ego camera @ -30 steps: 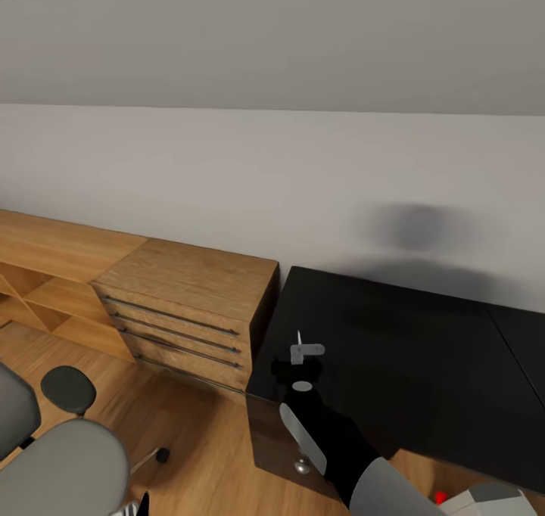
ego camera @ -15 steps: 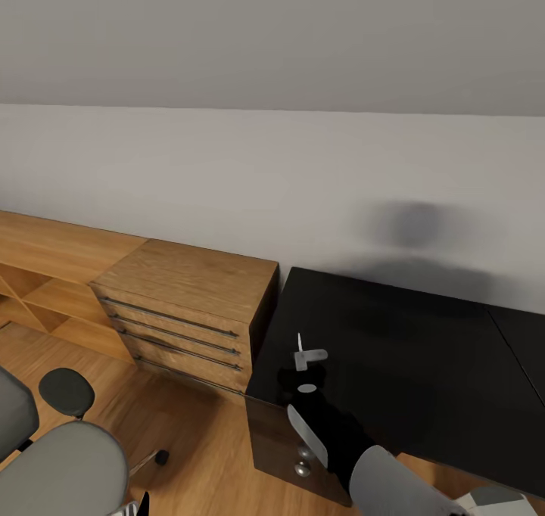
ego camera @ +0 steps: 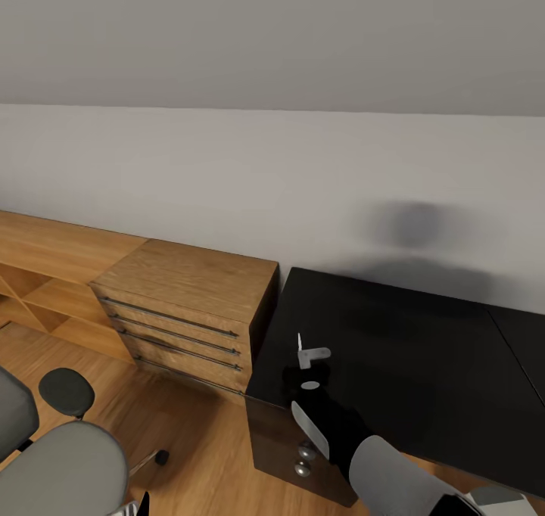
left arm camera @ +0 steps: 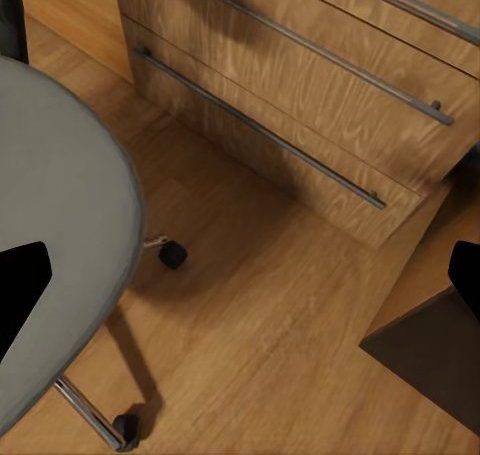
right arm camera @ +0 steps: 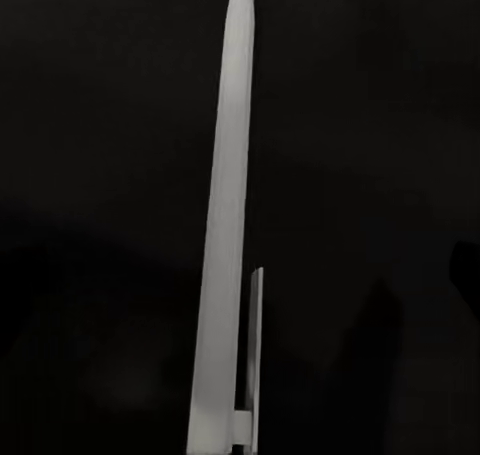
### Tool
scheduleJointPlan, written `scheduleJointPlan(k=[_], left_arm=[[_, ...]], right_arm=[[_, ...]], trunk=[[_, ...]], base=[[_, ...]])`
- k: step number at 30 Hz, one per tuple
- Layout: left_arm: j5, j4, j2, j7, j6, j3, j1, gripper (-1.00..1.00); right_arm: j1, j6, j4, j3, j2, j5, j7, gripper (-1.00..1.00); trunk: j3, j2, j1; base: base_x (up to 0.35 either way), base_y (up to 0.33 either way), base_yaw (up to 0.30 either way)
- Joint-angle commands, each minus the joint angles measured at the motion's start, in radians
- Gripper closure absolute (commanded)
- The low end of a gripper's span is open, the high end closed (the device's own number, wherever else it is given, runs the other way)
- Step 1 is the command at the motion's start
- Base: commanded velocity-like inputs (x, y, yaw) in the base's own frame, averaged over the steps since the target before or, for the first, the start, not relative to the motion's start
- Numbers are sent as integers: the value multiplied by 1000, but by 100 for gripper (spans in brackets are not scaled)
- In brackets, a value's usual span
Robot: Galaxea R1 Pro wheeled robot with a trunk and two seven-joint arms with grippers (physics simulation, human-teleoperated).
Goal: In the bedroom, organize the workspace by keeping the computer under the desk, ensuring the monitor is on the desk, placing the keyboard on the desk next to the monitor, placing the mouse on the desk next to the keyboard, moving the folder from the swivel chair onto the desk next to the mouse, stacking the notebook on top of the folder with the pen on top of the notebook, and positioning the swivel chair next to the desk.
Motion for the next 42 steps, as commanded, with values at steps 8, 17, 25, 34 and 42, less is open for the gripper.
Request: scheduleJointPlan(k=[8,17,25,34,42], left_arm=[[9,-1,2,6,-5,-4,1,-100],[9,-1,1,6,-7,-4,0,-100],[9,-1,1,6,-8,-3,1,-100],[9,-1,2,6,-8,-3,1,-100],[9,-1,1,6,-8,-3,1,-100]], right_arm=[[-3,8,17,3,0,-8,27,-100],[-3,8,24,3,0,-9,31,-100],[-4,12,25,-86,0,-9,63,-100],[-5,16,25,-106,-14,-9,87,-100],[-5,19,25,-107,-16,-9,93,100]], trunk=[[-1,-1,0],[-1,-1,0],[-1,-1,0],[-1,-1,0],[-1,-1,0]], base=[[0,0,0],[0,0,0],[0,0,0],[0,0,0],[0,0,0]])
